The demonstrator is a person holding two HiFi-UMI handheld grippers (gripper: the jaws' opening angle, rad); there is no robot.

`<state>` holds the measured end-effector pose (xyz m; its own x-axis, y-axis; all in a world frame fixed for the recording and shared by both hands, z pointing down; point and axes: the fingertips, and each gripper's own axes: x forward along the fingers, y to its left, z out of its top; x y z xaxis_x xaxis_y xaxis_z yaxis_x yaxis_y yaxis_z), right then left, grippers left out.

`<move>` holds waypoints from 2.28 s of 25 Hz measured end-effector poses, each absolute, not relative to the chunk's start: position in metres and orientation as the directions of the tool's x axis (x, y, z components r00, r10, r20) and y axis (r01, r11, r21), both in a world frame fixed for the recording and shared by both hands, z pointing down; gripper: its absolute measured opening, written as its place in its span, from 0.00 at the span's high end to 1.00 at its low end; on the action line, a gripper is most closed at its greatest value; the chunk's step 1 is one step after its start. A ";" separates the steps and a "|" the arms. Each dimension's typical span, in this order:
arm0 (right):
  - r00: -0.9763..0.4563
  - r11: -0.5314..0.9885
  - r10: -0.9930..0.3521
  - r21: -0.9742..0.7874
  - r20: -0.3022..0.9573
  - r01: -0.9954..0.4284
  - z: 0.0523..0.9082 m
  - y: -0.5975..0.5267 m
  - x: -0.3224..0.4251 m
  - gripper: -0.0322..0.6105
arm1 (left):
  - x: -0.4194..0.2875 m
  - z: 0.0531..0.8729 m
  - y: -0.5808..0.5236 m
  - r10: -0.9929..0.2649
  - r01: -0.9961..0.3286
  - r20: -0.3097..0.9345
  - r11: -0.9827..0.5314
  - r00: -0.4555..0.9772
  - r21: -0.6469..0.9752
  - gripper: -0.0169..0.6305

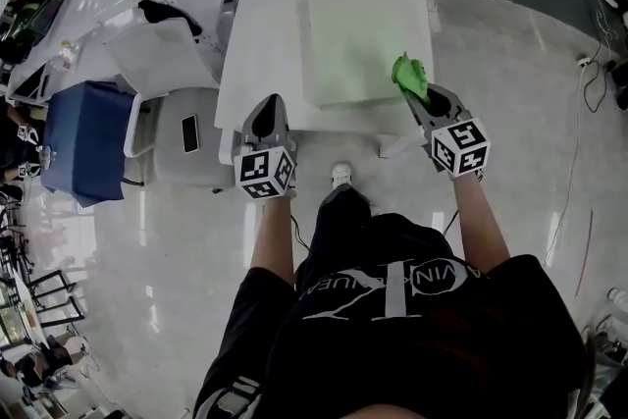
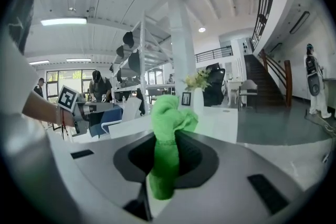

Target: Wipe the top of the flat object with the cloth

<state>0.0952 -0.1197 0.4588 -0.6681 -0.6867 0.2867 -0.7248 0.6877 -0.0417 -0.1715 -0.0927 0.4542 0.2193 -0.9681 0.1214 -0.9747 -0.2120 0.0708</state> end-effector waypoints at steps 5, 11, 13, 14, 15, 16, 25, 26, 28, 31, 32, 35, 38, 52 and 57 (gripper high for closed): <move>-0.653 0.673 -0.698 -0.041 0.294 -0.738 0.456 -0.156 0.083 0.86 | -0.181 0.452 -0.134 -0.960 -0.967 0.124 -0.244 0.251 0.072 0.95; -0.650 0.676 -0.687 -0.043 0.323 -0.736 0.461 -0.192 0.059 0.86 | -0.197 0.453 -0.177 -0.953 -0.962 0.135 -0.260 0.270 0.085 0.95; -0.648 0.677 -0.684 -0.040 0.335 -0.735 0.464 -0.202 0.052 0.86 | -0.199 0.456 -0.189 -0.949 -0.958 0.142 -0.273 0.283 0.088 0.95; -0.646 0.676 -0.684 -0.039 0.340 -0.736 0.465 -0.208 0.048 0.86 | -0.201 0.457 -0.195 -0.946 -0.956 0.145 -0.280 0.291 0.089 0.95; -0.643 0.674 -0.684 -0.040 0.345 -0.738 0.467 -0.213 0.044 0.86 | -0.202 0.458 -0.201 -0.943 -0.953 0.148 -0.288 0.299 0.089 0.95; -0.641 0.672 -0.684 -0.040 0.348 -0.739 0.467 -0.219 0.040 0.86 | -0.204 0.459 -0.207 -0.940 -0.951 0.149 -0.297 0.308 0.091 0.95; -0.605 0.662 -0.682 -0.006 0.411 -0.750 0.475 -0.261 0.008 0.86 | -0.200 0.490 -0.257 -0.872 -0.897 0.224 -0.396 0.435 0.198 0.76; -0.600 0.661 -0.681 0.001 0.420 -0.750 0.476 -0.265 0.004 0.86 | -0.196 0.495 -0.260 -0.857 -0.885 0.239 -0.413 0.457 0.213 0.69; -0.589 0.660 -0.682 0.017 0.433 -0.751 0.477 -0.272 -0.002 0.86 | -0.186 0.504 -0.265 -0.828 -0.863 0.257 -0.446 0.499 0.238 0.67; -0.590 0.679 -0.664 0.042 0.459 -0.733 0.480 -0.276 -0.014 0.86 | -0.170 0.514 -0.265 -0.787 -0.826 0.270 -0.483 0.556 0.292 0.62; -0.595 0.693 -0.651 0.050 0.471 -0.719 0.482 -0.276 -0.019 0.86 | -0.163 0.518 -0.263 -0.771 -0.810 0.273 -0.495 0.576 0.314 0.62; -0.610 0.736 -0.613 0.082 0.503 -0.672 0.488 -0.284 -0.033 0.86 | -0.146 0.527 -0.264 -0.727 -0.774 0.288 -0.521 0.623 0.361 0.62; -0.621 0.781 -0.564 0.107 0.545 -0.615 0.496 -0.292 -0.051 0.86 | -0.136 0.533 -0.264 -0.710 -0.761 0.298 -0.523 0.638 0.385 0.62; -0.597 0.860 -0.472 0.188 0.648 -0.475 0.514 -0.345 -0.110 0.86 | -0.125 0.550 -0.278 -0.708 -0.774 0.345 -0.463 0.616 0.432 0.64; -0.604 0.870 -0.450 0.170 0.657 -0.464 0.520 -0.361 -0.131 0.86 | -0.113 0.554 -0.274 -0.681 -0.767 0.371 -0.477 0.631 0.429 0.78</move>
<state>-0.1314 -0.3613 0.5202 -0.6041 -0.4503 0.6575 -0.4637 0.8696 0.1695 -0.1129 -0.2736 0.5540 0.6311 -0.6814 0.3706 -0.7671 -0.4774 0.4286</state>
